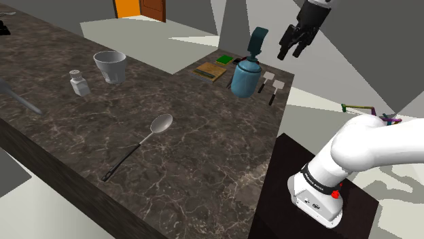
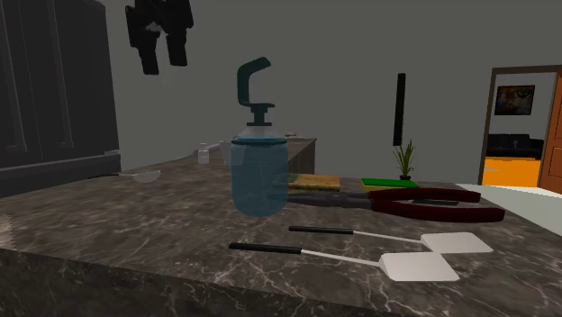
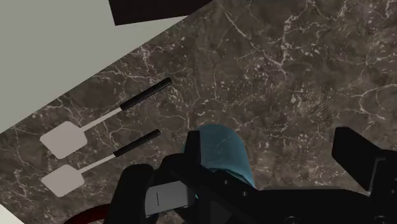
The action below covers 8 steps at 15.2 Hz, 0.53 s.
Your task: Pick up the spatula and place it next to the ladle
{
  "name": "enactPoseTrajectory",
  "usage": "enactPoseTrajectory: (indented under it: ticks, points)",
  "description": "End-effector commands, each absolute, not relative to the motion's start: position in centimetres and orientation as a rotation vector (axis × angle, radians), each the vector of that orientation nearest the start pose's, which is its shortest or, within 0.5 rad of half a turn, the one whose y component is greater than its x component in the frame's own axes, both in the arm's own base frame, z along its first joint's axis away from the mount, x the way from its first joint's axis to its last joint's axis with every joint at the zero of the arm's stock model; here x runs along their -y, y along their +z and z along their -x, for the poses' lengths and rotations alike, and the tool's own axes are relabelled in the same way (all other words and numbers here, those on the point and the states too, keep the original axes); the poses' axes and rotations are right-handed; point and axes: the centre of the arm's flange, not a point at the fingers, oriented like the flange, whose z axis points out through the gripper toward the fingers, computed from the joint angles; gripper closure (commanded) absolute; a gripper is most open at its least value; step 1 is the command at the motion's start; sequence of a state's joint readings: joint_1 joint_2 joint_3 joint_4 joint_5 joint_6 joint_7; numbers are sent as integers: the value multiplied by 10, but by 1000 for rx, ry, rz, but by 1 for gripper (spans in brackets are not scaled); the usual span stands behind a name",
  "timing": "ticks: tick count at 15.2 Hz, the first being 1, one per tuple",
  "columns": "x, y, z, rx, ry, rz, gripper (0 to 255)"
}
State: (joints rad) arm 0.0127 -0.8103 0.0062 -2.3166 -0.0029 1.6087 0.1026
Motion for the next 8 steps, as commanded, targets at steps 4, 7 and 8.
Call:
enactPoseTrajectory:
  ticks: [4,7,8]
  points:
    - [16,598,-331,-333,-134,3118,0]
    - [41,576,-355,-529,-106,3087,0]
    - [50,568,-362,-594,-96,3074,0]
